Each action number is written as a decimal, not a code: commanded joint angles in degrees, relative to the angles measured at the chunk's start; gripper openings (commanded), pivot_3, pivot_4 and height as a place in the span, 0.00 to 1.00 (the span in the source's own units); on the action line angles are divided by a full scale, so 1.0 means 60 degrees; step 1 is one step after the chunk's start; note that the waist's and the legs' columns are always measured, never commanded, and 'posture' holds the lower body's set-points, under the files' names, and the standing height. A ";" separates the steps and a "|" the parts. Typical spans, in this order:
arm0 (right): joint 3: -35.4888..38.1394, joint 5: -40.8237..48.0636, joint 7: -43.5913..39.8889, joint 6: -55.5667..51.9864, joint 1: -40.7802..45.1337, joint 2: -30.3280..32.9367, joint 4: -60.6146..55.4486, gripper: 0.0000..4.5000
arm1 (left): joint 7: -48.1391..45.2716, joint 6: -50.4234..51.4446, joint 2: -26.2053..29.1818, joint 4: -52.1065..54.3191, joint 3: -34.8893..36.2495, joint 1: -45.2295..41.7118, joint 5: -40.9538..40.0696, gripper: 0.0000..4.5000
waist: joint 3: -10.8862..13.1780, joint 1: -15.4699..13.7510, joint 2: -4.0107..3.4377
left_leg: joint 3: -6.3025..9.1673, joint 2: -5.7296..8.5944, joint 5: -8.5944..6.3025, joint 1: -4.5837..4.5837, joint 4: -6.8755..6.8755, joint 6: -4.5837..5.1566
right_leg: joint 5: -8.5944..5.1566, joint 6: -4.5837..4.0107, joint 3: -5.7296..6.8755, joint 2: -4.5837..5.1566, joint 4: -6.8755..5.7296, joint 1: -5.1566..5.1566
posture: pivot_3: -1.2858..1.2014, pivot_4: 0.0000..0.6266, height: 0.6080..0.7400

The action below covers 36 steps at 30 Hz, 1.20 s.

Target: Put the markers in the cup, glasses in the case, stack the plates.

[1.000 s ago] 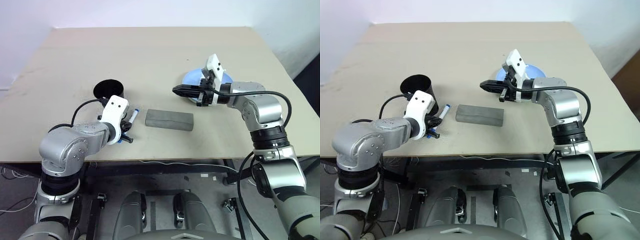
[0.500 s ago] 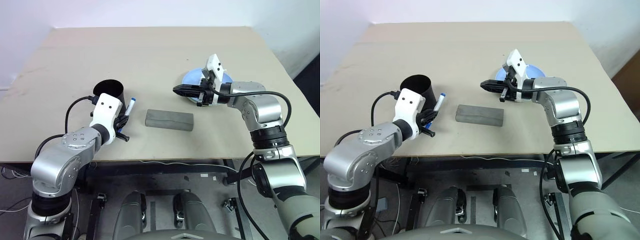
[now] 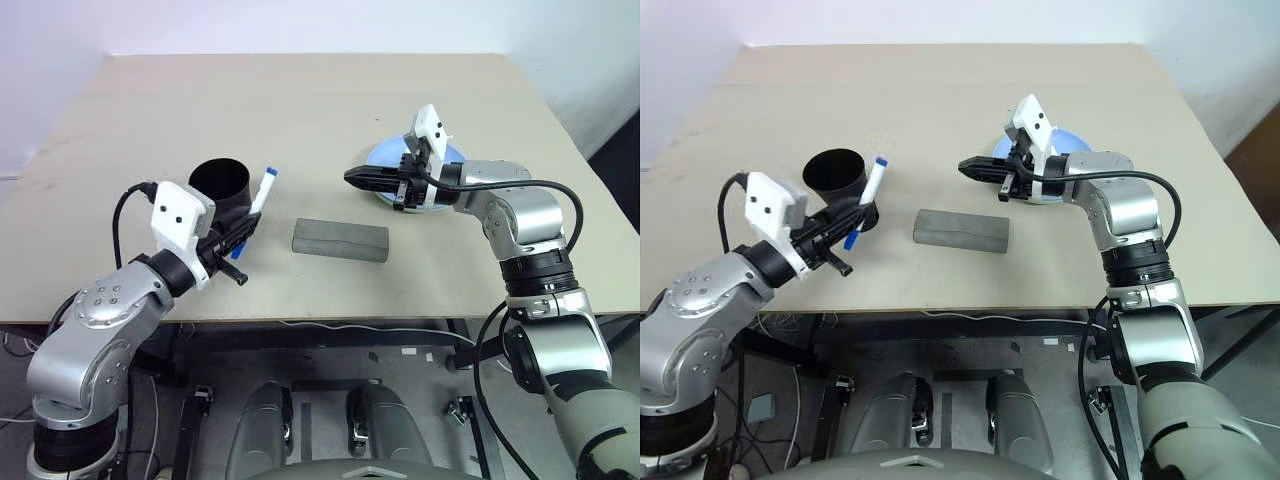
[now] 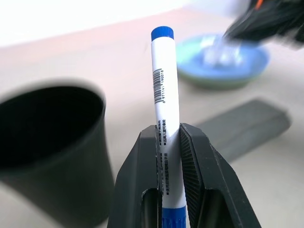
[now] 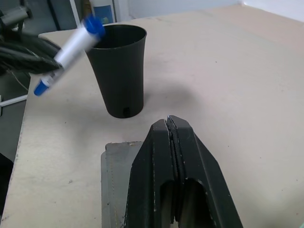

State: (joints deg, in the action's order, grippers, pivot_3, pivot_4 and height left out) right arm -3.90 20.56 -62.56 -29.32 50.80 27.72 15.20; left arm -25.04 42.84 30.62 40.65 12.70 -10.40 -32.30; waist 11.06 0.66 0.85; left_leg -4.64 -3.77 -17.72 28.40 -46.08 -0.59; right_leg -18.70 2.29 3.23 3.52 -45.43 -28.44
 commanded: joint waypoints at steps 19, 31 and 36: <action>0.0505 0.0583 -0.0013 0.0259 0.0431 -0.0248 -0.0267 0.00 | 0.1165 -0.4512 -0.1030 -0.2519 0.0968 -0.2575 0.1217 0.06 | 0.0000 -0.0010 0.0000 | -0.0003 -0.0004 -0.0001 0.0000 0.0003 0.0003 | 0.0011 0.0017 0.0006 -0.0036 0.0006 0.0002 | 0.52 0.24 0.47; 0.0488 0.0539 0.0001 0.0286 0.0513 -0.0244 -0.0265 0.00 | 0.1192 -0.6582 -0.2034 -0.4608 0.0768 -0.3149 0.1357 0.06 | 0.0000 -0.0002 0.0002 | -0.0010 -0.0005 -0.0005 0.0003 0.0008 0.0011 | 0.0023 0.0037 0.0007 -0.0035 0.0020 0.0003 | 0.52 0.24 0.47; 0.0495 0.0542 0.0035 0.0213 0.0419 -0.0157 -0.0452 0.00 | 0.1029 -0.6395 -0.2049 -0.4660 0.0577 -0.2828 0.1297 0.06 | 0.0000 -0.0002 0.0003 | -0.0011 -0.0005 -0.0005 0.0002 0.0008 0.0011 | 0.0024 0.0038 0.0006 -0.0034 0.0020 0.0004 | 0.52 0.24 0.47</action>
State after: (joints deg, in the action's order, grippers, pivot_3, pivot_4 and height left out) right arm -2.55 22.85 -62.42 -28.36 52.01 25.99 14.90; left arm -18.21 5.18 18.02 11.93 16.43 -27.69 -24.33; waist 11.06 0.65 0.86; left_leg -4.70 -3.80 -17.75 28.41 -46.03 -0.52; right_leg -18.56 2.52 3.27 3.31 -45.30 -28.41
